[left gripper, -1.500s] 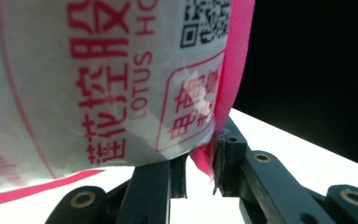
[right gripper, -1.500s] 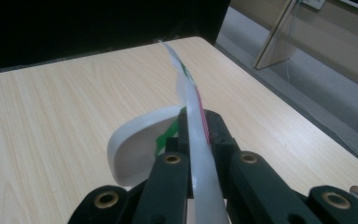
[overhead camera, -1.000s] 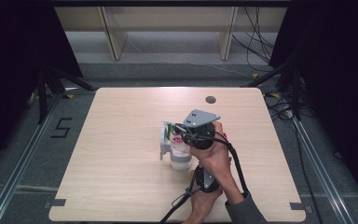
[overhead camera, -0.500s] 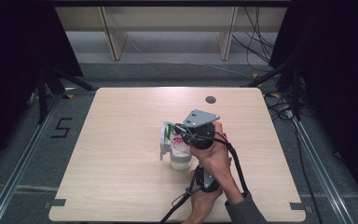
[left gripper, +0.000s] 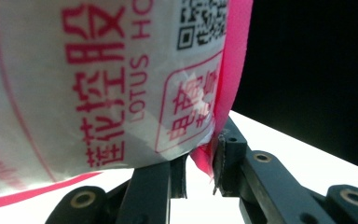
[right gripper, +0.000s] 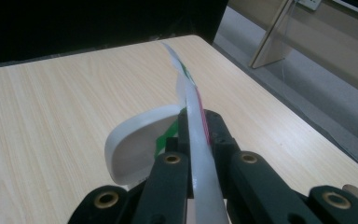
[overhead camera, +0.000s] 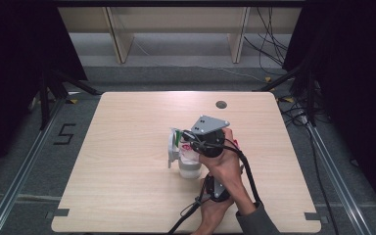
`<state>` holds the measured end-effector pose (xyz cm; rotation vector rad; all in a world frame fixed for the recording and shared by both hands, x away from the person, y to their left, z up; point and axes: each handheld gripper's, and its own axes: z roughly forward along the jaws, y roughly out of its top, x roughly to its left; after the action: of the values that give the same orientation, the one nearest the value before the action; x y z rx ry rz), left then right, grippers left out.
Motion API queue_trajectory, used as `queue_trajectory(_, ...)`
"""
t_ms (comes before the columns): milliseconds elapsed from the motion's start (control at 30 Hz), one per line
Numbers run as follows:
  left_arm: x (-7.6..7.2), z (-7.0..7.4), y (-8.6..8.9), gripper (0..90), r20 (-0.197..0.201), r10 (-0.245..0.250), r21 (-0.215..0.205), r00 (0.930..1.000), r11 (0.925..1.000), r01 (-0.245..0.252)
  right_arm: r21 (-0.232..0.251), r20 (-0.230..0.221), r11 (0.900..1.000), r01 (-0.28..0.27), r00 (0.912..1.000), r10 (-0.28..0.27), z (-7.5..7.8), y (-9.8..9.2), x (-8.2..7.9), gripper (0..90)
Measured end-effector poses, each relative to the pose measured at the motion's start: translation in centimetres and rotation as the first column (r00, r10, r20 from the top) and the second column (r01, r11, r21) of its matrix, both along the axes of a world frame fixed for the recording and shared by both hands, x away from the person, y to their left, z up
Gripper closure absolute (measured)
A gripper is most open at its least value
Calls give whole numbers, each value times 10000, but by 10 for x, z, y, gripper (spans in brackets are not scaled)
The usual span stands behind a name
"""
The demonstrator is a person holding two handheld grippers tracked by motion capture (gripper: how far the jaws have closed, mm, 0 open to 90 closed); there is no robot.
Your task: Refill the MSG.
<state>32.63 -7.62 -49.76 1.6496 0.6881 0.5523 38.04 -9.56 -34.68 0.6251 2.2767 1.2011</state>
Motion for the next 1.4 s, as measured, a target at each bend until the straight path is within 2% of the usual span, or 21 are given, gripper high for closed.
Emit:
queue_trajectory(733,0,-1,0,770,68,-1,-20,10000,10000,1,25,-16,10000,-38,10000,38,1,0,0,876)
queue_trajectory(933,0,-1,0,770,62,9,37,10000,10000,-9,-36,23,9998,-210,9998,210,1,-1,1,876)
queue_trajectory(1000,1,-1,0,770,55,-2,60,10000,10000,2,36,90,10000,-93,9999,93,1,-2,1,876)
queue_trajectory(1033,0,-1,0,770,70,1,60,10000,10000,-2,103,-49,9999,5,10000,-5,0,-1,0,877)
queue_trajectory(1067,-2,-2,-3,770,-320,-212,-336,9993,9992,201,97,-27,10000,-8,10000,9,1,-1,0,877)
queue_trajectory(1233,-1,-3,-3,770,-336,-201,-301,9992,9994,191,135,-26,9998,-164,9999,164,1,-4,2,878)
queue_trajectory(1300,-1,-3,-2,770,-374,-203,-268,9991,9995,193,220,-200,9996,-198,9996,202,1,-5,2,878)
queue_trajectory(1333,0,-3,-2,770,-408,-208,-265,9990,9995,197,206,-77,9995,-245,9997,247,2,-6,2,879)
queue_trajectory(1400,-1,-4,-2,770,-390,-174,-256,9991,9995,164,393,-268,9989,-270,9992,281,1,-6,2,879)
